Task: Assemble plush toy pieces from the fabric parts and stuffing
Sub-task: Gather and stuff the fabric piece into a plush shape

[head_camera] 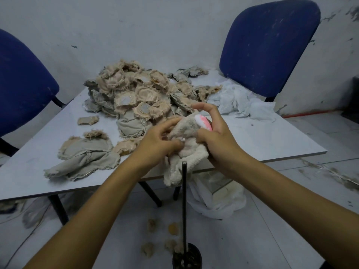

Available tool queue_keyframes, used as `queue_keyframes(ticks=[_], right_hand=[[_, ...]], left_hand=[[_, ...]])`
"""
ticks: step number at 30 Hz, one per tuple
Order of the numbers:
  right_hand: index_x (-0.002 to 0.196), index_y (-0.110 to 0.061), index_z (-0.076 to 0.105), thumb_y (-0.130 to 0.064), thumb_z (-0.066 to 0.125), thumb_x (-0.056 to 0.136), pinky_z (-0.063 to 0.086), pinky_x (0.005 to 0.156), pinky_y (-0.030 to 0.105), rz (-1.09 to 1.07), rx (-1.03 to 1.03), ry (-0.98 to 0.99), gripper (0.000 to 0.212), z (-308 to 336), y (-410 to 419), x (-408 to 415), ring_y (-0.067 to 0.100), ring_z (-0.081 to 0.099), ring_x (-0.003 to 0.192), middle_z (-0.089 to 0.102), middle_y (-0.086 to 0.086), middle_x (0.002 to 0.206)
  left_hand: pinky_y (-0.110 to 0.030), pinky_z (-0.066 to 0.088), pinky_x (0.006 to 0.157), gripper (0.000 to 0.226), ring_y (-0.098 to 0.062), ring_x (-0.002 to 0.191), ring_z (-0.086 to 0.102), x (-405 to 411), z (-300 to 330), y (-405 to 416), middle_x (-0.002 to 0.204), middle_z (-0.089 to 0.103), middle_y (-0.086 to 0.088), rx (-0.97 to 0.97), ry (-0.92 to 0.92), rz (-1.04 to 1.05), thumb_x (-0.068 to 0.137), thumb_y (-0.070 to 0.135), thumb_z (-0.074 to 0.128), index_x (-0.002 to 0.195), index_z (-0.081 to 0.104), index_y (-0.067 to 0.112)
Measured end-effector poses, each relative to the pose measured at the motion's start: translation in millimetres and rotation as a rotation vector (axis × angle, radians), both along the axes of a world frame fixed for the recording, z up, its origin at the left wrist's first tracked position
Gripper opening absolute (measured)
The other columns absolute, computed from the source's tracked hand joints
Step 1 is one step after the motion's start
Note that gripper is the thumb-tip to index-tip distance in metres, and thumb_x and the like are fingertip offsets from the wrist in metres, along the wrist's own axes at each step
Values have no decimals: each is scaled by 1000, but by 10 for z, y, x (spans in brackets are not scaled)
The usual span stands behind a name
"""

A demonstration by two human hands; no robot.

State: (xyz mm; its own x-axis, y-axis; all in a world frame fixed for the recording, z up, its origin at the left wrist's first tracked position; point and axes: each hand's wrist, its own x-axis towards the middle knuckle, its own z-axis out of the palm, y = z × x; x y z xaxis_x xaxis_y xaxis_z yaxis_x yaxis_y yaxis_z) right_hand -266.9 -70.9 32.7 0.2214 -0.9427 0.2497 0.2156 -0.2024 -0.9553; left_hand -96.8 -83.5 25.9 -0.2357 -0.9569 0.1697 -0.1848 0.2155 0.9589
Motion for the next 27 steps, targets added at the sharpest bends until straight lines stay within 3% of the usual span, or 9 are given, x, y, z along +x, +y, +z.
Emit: queue_keyframes(ticks=[2,4,8,10,14,17,19,22,27], right_hand=[[123,-25,53,6,47,69,44,49,21,45,-63,12,62,25,26,26,5,55,59,55,2,93],[122,-23,53,10,44,70,45,48,21,58,-96,7,62,63,29,43,5,56,59,55,3,89],[122,-27,54,12,42,61,46,49,26,76,-41,-11,73,152,7,-90,17,58,66,60,14,96],[122,-28,53,10,44,57,46,50,26,76,-43,8,76,196,-18,-164,18,58,66,59,13,95],[126,-33,50,12,48,65,54,65,29,81,-115,57,76,241,-64,-265,17,63,83,62,10,100],[129,-36,48,9,55,73,54,72,29,25,-272,274,72,253,-43,-341,16,63,89,65,0,104],[127,-32,50,3,60,75,53,71,32,-64,-382,388,64,262,-7,-368,22,60,85,61,5,101],[121,-28,55,-2,66,79,56,77,26,-140,-557,528,51,232,77,-390,13,66,86,65,-3,93],[123,-23,60,-2,69,86,58,85,27,-177,-693,663,43,233,216,-429,7,67,96,69,-4,109]], left_hand=[[-34,58,82,43,-2,93,66,-48,-18,26,102,71,12,-267,-175,280,75,14,64,112,65,37],[-34,57,76,40,2,85,64,-120,7,48,96,68,15,-359,-245,404,72,23,60,109,61,40],[-36,57,83,77,-26,107,63,-8,134,-3,123,57,-10,64,103,-97,64,12,69,127,51,52],[-41,57,87,79,-27,113,64,76,159,8,128,61,-9,145,197,-251,63,7,78,128,56,48],[-41,59,86,50,-26,103,70,71,185,66,110,72,-11,65,94,-192,66,4,86,110,69,18],[-34,60,81,46,-25,95,72,78,242,121,100,75,-10,-31,84,-131,59,5,83,103,69,10],[-31,60,78,49,-25,95,73,111,290,150,101,75,-10,-46,43,-135,56,6,82,104,69,8],[-25,58,76,44,-21,93,74,169,362,203,98,77,-6,-66,-36,-180,57,7,81,100,72,12],[-23,58,68,23,-11,80,73,200,412,315,82,76,6,-116,-116,-150,58,19,85,79,77,26]])
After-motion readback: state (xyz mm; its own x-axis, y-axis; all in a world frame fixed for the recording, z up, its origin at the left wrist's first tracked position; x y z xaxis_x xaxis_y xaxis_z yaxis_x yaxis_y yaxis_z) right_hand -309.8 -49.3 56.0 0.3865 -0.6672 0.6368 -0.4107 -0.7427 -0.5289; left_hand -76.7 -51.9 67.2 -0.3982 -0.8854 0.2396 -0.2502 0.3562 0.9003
